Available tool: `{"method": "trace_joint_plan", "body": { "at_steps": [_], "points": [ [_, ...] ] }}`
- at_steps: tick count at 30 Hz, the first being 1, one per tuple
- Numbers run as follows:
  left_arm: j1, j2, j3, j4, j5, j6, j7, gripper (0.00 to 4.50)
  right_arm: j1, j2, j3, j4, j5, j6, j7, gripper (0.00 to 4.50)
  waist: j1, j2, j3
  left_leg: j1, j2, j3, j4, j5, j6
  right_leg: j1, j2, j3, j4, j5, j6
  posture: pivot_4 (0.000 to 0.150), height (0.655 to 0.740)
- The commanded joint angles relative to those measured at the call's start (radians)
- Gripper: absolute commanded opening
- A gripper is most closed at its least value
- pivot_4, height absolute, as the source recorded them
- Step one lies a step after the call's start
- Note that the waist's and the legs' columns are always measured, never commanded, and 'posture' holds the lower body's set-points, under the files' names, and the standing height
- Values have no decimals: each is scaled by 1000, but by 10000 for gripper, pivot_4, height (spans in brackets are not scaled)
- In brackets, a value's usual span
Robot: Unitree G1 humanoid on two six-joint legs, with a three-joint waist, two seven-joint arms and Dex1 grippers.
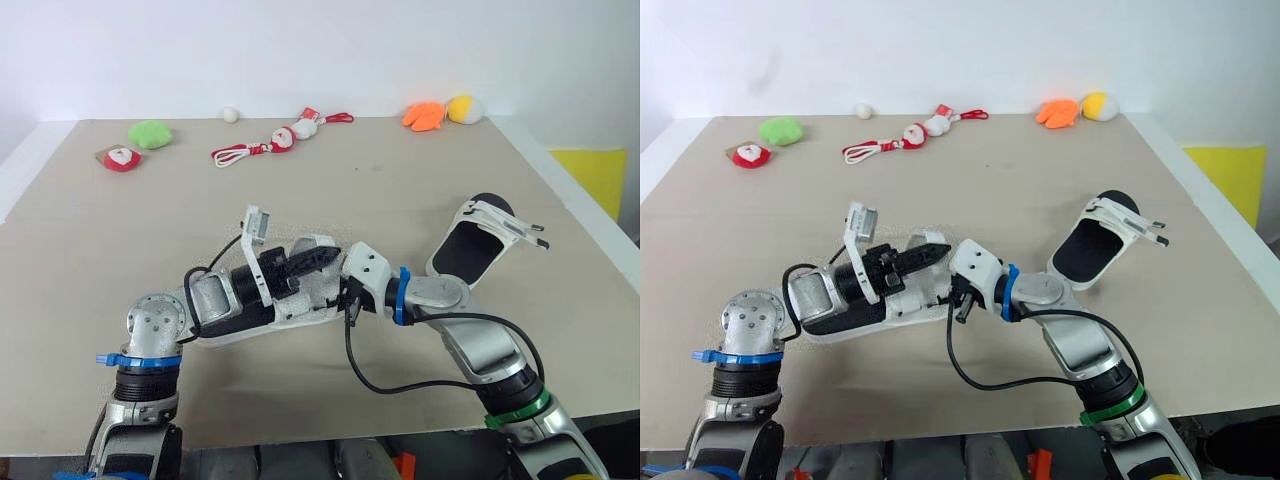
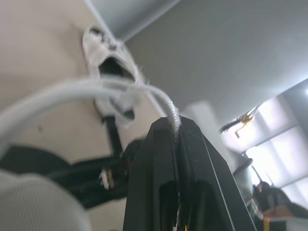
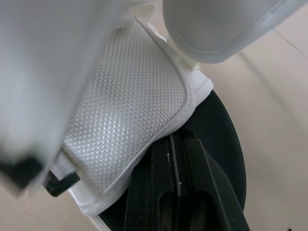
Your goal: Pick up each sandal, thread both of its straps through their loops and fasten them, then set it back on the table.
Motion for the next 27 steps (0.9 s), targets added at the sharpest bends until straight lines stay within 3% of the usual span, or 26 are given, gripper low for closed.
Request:
{"method": "trace_joint_plan", "body": {
  "at_steps": [1, 16, 27],
  "points": [
    [-14, -5, 32, 28, -23, -11, -21, 1260, 5, 6, 26, 18, -13, 10, -6, 0, 0, 0, 0, 0, 0, 0, 0, 0, 0, 0, 0, 0, 0, 0, 0, 1500, 7400],
    [44, -1, -6, 34, 59, -3, -113, 1260, 2, 4, 23, 17, -13, 12, -6, 0, -1, 0, 0, 0, 0, 0, 0, 0, 0, 0, 0, 0, 0, 0, 0, 1500, 7400],
    [40, -19, -2, 26, 48, 13, -106, 1260, 5, 4, 22, 12, -12, 14, -7, 0, -1, 0, 0, 0, 0, 0, 0, 0, 0, 0, 0, 0, 0, 0, 0, 1500, 7400]
  ]
}}
